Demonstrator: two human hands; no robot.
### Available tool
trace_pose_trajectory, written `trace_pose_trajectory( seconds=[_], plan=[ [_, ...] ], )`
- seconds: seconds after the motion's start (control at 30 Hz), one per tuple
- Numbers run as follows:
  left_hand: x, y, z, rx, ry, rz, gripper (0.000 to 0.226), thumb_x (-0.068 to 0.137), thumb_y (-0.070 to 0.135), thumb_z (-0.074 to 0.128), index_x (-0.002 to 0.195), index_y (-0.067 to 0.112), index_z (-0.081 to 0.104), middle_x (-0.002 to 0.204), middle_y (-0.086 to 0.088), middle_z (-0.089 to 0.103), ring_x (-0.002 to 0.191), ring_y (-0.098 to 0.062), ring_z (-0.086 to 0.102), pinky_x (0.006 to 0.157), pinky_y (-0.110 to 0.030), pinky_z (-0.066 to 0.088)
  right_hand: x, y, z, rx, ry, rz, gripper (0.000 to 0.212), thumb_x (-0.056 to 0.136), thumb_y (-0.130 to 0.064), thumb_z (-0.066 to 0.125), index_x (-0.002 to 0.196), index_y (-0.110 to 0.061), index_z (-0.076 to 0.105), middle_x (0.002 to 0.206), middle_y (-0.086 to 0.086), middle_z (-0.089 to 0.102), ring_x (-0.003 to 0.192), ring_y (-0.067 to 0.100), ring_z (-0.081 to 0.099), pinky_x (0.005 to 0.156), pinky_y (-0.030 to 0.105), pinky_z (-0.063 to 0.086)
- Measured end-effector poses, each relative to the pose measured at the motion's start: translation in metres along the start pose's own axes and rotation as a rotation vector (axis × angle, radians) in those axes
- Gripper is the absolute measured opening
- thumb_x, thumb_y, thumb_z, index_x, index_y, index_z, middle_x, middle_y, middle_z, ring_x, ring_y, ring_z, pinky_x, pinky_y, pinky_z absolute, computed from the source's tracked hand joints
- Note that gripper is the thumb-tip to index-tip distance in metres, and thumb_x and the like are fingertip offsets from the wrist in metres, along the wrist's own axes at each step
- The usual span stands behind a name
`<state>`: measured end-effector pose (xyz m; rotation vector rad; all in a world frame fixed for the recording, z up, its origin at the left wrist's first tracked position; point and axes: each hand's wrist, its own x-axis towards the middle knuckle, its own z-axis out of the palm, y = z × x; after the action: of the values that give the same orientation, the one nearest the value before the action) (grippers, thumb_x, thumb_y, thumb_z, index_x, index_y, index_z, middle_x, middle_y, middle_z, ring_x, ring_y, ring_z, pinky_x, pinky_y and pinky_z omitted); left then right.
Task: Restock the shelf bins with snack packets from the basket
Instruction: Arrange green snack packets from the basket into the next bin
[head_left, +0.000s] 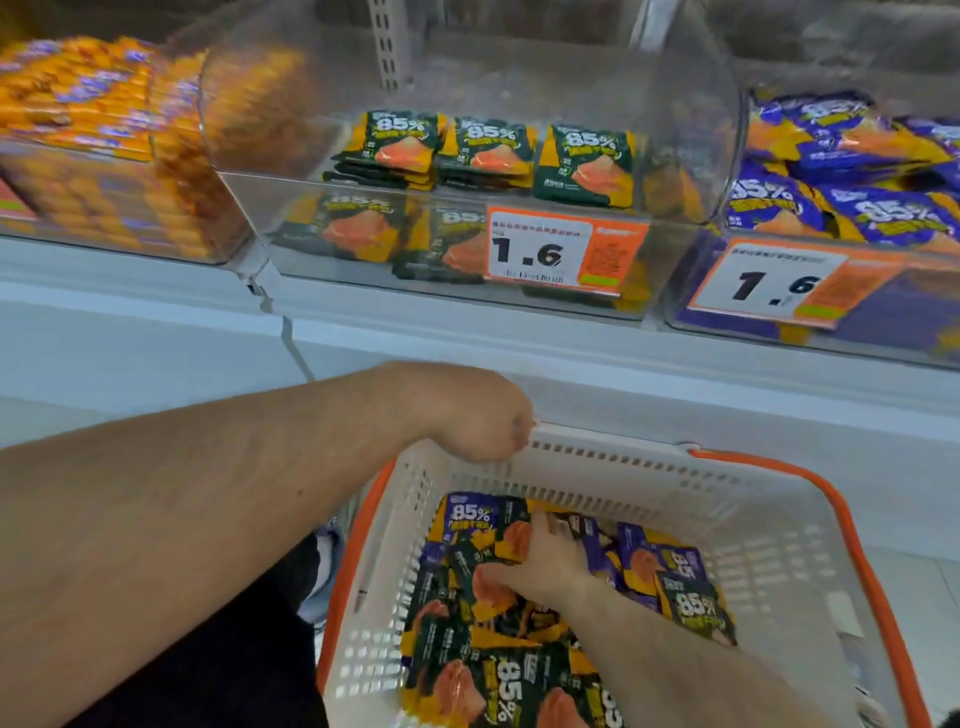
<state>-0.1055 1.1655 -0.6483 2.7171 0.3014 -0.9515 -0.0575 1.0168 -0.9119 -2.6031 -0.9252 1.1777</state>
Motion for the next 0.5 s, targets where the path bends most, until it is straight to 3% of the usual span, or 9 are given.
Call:
trace_pose_trajectory(
  seconds=[0.07,0.13,0.27,0.37,0.5],
  plan=[
    [0.000,-0.001,0.001,0.000,-0.012,-0.005,0.035,0.100,0.018,0.038,0.126,0.017,0.062,0.128,-0.005,0.060,0.106,-0.020,0.058,0.088,-0.034,0.049,-0.001,-0.009,0.008,-0.031,-0.018,0.001,0.125,0.067,-0.078,0.062,0.157,-0.019,-0.003,0.162,0.007,0.015,0.147,0.034,0.018,0.118,0.049,0.023],
    [-0.001,-0.003,0.002,-0.003,-0.015,-0.008,0.037,0.100,0.017,0.038,0.129,0.019,0.060,0.127,-0.003,0.060,0.099,-0.017,0.059,0.080,-0.029,0.048,-0.007,-0.018,0.015,-0.095,-0.001,-0.032,0.110,0.075,-0.070,0.061,0.156,-0.018,0.009,0.155,0.008,0.027,0.141,0.034,0.029,0.114,0.050,0.030],
    [-0.001,-0.007,0.005,0.022,-0.023,-0.007,0.037,0.101,0.020,0.038,0.130,0.019,0.059,0.128,-0.004,0.060,0.111,-0.020,0.057,0.097,-0.039,0.049,-0.023,-0.032,0.027,-0.277,0.109,-0.116,0.046,0.094,-0.049,0.051,0.126,-0.016,0.055,0.132,0.009,0.048,0.119,0.031,0.049,0.105,0.048,0.040],
    [-0.003,-0.011,0.004,0.015,-0.021,-0.005,0.037,0.100,0.020,0.038,0.129,0.019,0.060,0.132,-0.004,0.058,0.118,-0.022,0.054,0.103,-0.042,0.044,-0.038,-0.042,0.014,-0.356,0.080,-0.147,0.034,0.100,-0.037,0.044,0.119,-0.014,0.060,0.122,0.009,0.058,0.111,0.030,0.057,0.109,0.049,0.035],
    [-0.012,-0.019,-0.002,-0.021,0.002,-0.006,0.039,0.099,0.016,0.039,0.133,0.018,0.058,0.142,-0.001,0.052,0.126,-0.019,0.048,0.106,-0.032,0.040,-0.055,-0.051,-0.038,-0.362,0.248,-0.214,0.027,0.096,-0.026,0.049,0.116,-0.015,0.062,0.121,0.005,0.061,0.117,0.028,0.052,0.107,0.043,0.035]
  ],
)
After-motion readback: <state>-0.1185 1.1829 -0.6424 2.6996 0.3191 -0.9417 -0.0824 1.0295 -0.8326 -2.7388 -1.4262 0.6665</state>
